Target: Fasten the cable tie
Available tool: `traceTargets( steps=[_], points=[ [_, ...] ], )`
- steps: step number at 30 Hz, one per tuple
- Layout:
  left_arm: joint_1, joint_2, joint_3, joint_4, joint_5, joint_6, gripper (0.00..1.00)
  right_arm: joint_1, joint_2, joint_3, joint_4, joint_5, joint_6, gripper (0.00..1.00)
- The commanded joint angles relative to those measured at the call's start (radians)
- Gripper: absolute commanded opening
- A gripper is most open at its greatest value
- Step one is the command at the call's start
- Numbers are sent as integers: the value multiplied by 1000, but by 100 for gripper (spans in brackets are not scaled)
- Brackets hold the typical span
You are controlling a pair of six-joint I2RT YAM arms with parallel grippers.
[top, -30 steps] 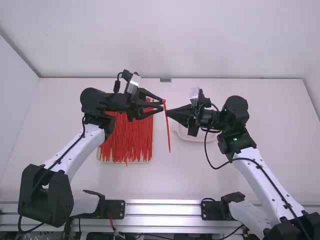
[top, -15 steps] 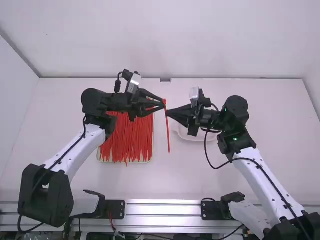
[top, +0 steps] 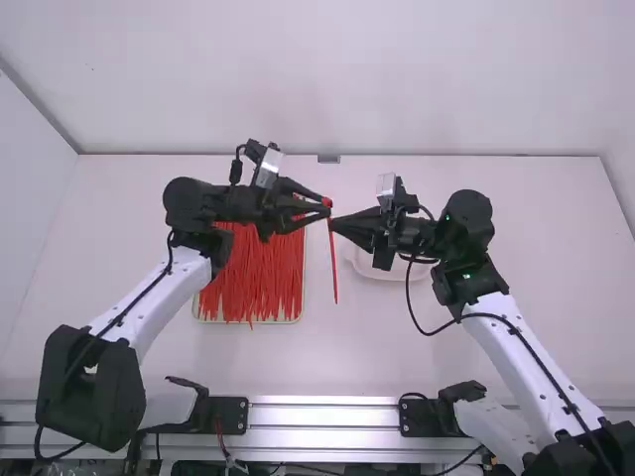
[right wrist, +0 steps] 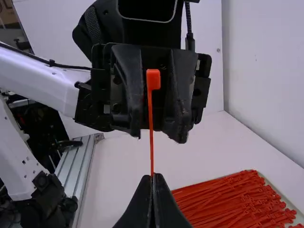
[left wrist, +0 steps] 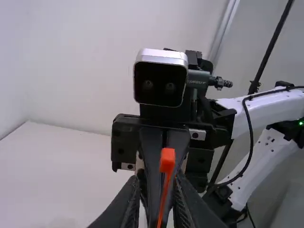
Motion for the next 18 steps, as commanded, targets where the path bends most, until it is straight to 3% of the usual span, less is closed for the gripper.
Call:
traceTargets(
  steps=[1,3,16,17,18],
  points=[
    [-18,3,3,5,-21,13,5,3,5,-6,2,-5,5,0],
    [-18,3,2,-1,-29,13,1,3,5,-6,1,-5,5,0],
    [-5,3,2,-17,-26,11,1,2,5,-6,-7,-13,5,0],
    [-2,2,2,-15,-26,6,1,2,5,-6,-11,-14,4,1],
    [4,2,3,-1,-26,-13,1,2,5,-6,-14,-19,4,9]
  ],
)
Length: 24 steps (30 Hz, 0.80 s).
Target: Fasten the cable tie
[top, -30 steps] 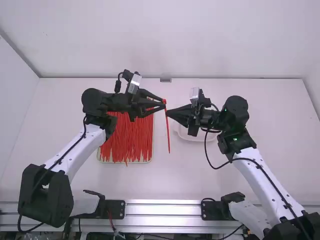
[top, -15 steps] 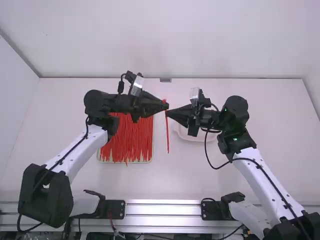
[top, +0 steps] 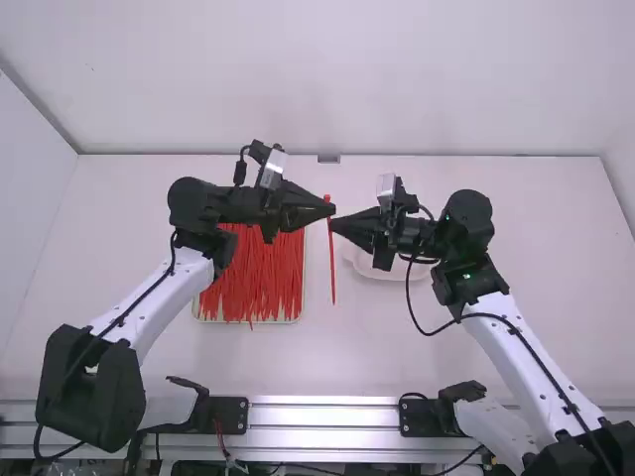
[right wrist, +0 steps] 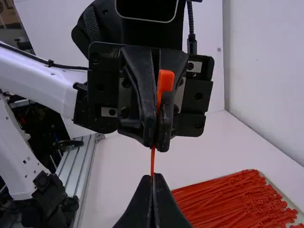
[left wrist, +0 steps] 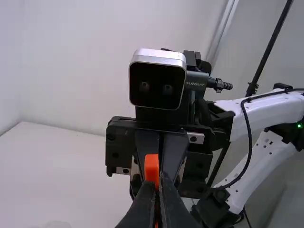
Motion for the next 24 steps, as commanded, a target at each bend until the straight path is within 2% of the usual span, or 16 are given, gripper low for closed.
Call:
traceTargets(
  steps=[1,3,4,5,7,8,15,24],
  points=[
    [16,2,3,29,-6,-27,1,2,5,-6,-5,-15,3,19],
    [14,2,3,51,-5,-44,1,2,5,-6,-6,-26,3,30],
    [16,2,3,90,-3,-72,2,2,5,-6,-10,-28,3,40],
    [17,2,3,100,-3,-83,1,2,5,-6,-13,-27,3,44],
    [24,2,10,114,2,-106,1,2,5,-6,-21,-27,3,64],
    [29,2,24,109,19,-108,2,2,5,-6,-26,-28,-5,99],
    [31,2,113,-13,51,-92,1,2,5,-6,-30,-78,-25,99],
    [32,2,172,-14,69,-103,1,4,5,-6,-101,-108,-84,99]
  ],
)
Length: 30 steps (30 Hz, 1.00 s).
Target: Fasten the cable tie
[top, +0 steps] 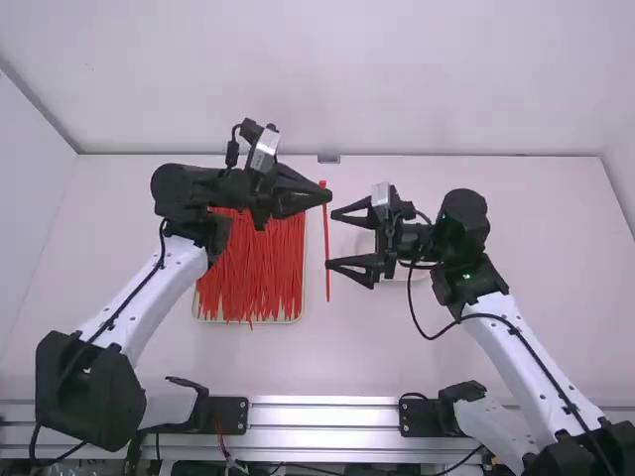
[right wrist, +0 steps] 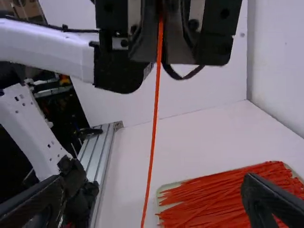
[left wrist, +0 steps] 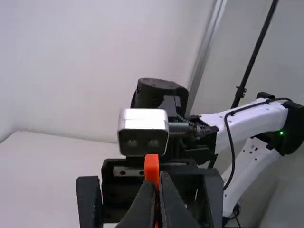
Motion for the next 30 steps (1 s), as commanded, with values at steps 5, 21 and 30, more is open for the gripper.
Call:
traceTargets(
  steps=[5,21,30],
  points=[
    [4,1,37,12,-1,-13,2,26,5,-5,-35,-16,-42,99],
    [30,-1,37,53,-15,-47,1,119,5,-5,-187,68,-185,96],
    [39,-2,37,61,-4,-54,1,119,5,-6,-242,64,-255,96]
  ],
)
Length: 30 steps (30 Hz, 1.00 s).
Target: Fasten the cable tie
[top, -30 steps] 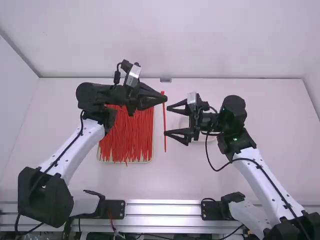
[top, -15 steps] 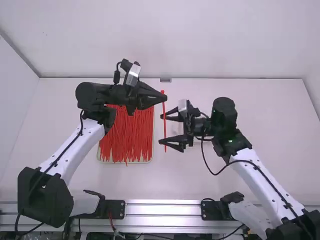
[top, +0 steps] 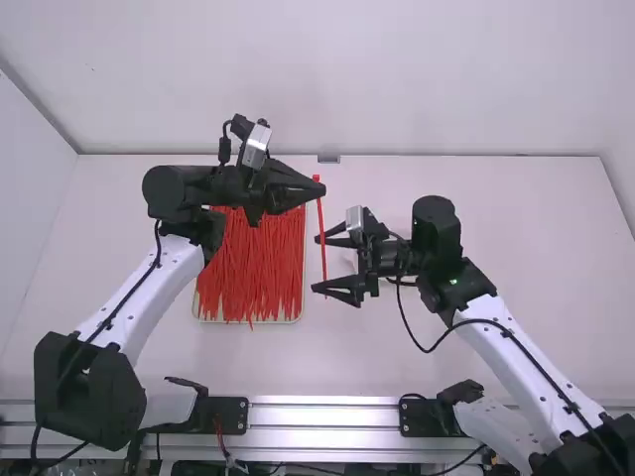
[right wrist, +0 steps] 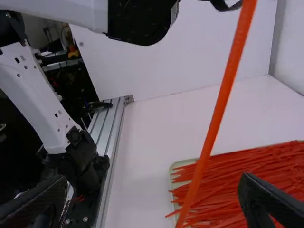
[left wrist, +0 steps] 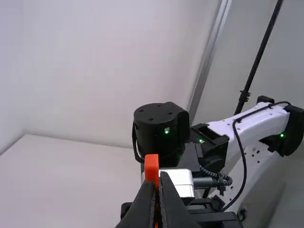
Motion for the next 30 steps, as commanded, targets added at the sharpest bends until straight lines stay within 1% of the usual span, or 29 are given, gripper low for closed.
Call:
traceTargets(
  steps=[1,9,11,15,19,23,26,28,30],
  points=[
    [10,-2,31,8,0,-8,1,0,5,-7,3,-7,-24,96],
    [10,-2,31,9,6,-8,1,0,5,-7,2,-6,-24,96],
    [10,-2,31,2,7,-11,1,-1,5,-9,3,-5,-29,99],
    [10,-2,31,-45,11,-6,1,-2,5,-9,2,-7,-80,99],
    [12,-2,31,-47,18,-30,1,-2,5,-9,2,-6,-130,99],
    [40,-2,31,-55,13,-69,1,-2,5,-9,2,6,-207,99],
    [67,-2,31,-85,10,-83,1,-2,5,-9,2,43,-258,99],
    [87,-1,31,-135,2,-99,1,-2,5,-10,0,114,-318,99],
    [98,-2,31,-165,-6,-102,1,-2,5,-10,-6,172,-315,98]
  ],
)
